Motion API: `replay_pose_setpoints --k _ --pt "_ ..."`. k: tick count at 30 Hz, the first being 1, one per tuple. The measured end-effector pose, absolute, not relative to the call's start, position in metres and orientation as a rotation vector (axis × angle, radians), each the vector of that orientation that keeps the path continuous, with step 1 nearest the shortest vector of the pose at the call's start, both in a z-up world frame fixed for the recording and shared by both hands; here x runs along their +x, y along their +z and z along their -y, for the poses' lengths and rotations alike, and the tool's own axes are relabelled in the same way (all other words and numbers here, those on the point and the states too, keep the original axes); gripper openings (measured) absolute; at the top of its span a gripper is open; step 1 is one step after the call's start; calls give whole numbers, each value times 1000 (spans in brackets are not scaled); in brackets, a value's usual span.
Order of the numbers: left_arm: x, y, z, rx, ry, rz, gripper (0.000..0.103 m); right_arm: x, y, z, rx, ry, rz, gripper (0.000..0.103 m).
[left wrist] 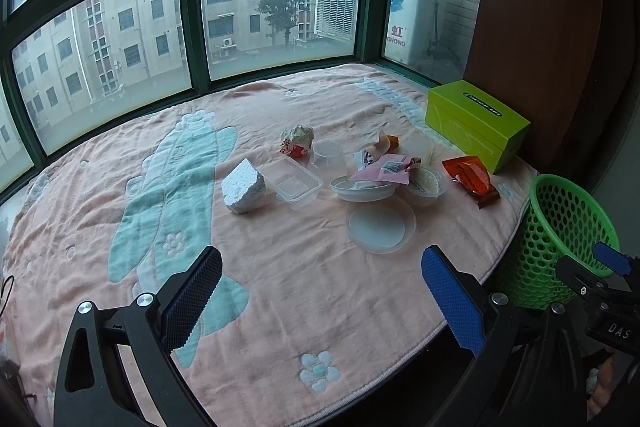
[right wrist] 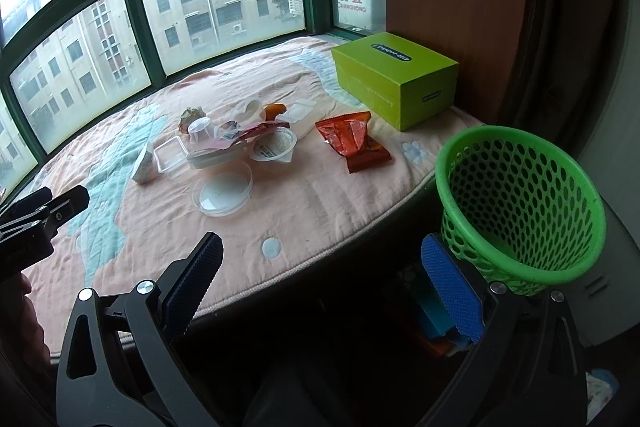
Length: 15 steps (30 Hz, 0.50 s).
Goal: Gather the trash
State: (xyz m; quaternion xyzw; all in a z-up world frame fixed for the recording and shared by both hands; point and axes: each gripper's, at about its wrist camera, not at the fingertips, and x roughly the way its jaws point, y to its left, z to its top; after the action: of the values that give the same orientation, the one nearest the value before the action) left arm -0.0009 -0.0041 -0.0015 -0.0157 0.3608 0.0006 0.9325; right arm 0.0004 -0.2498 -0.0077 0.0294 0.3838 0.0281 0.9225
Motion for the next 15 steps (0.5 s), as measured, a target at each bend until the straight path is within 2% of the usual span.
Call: replay_pose_setpoints --k 15 --pt "-1 -3 4 -31 -1 -738 97 8 -10 250 60 72 -802 98"
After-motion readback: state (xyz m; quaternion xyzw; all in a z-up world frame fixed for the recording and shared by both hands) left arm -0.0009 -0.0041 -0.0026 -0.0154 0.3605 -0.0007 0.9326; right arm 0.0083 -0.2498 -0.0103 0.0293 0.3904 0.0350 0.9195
